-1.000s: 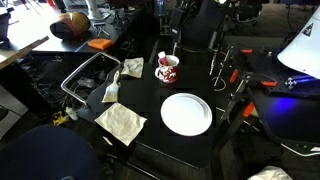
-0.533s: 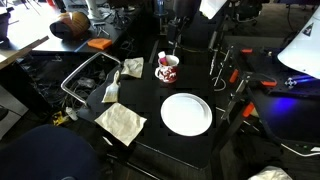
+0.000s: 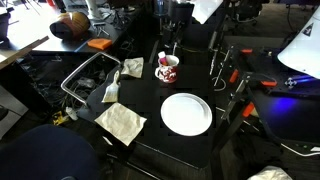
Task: Take the marker out of the mug and put it on the table
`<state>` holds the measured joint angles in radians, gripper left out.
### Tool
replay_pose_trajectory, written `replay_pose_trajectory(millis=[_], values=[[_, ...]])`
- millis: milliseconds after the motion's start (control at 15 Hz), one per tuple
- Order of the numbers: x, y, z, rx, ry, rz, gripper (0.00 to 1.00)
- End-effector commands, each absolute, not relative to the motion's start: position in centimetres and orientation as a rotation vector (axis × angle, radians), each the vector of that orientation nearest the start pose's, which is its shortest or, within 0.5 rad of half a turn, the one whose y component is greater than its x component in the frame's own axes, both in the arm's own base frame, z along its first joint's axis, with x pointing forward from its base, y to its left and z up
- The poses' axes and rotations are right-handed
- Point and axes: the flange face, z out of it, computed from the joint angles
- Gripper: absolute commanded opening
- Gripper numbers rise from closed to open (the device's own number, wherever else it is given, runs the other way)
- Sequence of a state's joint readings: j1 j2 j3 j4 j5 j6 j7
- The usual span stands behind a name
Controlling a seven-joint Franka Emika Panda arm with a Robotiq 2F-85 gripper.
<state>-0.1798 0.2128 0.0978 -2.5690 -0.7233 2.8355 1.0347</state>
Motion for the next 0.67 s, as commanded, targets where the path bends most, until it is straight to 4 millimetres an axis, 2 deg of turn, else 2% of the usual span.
replay_pose_trajectory(millis=[0,333,600], values=[[45.1,-0.7,18.5,-3.219,0.747,-0.259,1.0],[46.4,-2.5,17.2,-3.196,0.752,-0.287,1.0],[47.3,-2.7,15.5,-3.143,0.713,-0.3,1.0]])
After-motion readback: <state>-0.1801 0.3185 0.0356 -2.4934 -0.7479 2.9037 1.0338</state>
